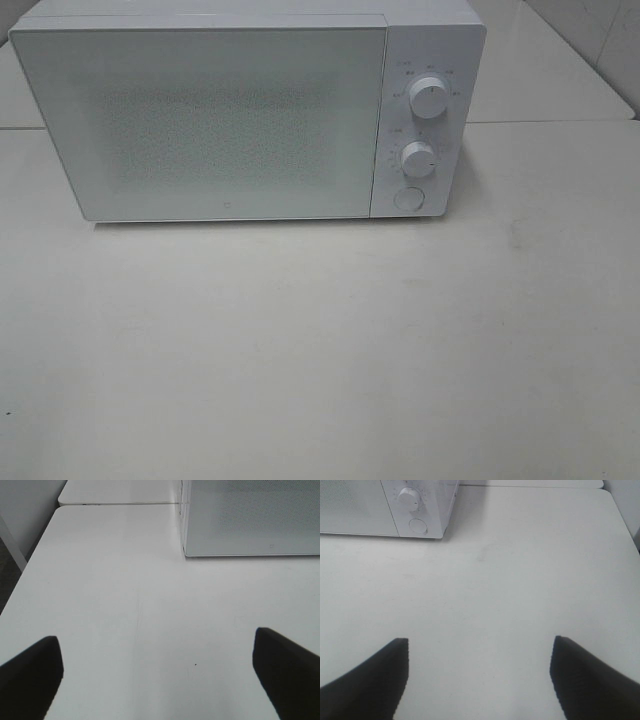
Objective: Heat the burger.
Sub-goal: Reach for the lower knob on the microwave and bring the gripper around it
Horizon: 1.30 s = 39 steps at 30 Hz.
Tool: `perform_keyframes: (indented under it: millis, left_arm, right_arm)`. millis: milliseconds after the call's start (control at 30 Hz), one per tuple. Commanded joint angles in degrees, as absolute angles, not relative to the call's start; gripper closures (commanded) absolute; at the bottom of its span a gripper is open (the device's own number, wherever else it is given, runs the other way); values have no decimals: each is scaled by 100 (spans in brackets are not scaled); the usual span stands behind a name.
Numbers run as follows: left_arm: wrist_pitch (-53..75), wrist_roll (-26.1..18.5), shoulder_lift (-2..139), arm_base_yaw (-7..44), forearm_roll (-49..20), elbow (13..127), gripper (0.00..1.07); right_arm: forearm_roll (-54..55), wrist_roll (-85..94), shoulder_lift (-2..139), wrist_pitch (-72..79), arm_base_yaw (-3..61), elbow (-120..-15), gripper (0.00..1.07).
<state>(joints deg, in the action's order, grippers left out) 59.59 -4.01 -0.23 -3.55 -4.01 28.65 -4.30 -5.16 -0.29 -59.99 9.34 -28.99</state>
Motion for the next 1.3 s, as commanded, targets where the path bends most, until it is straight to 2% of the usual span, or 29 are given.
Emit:
perform_keyframes:
  millis: [33, 1300]
  left_arm:
    - [5953, -372, -172, -355, -407, 2853, 9]
    - [5953, -384, -172, -355, -407, 2853, 9]
  right_arm:
    - [-430, -481, -160, -5942, 922, -2905, 32]
    - [-430, -481, -132, -5942, 922, -2905, 32]
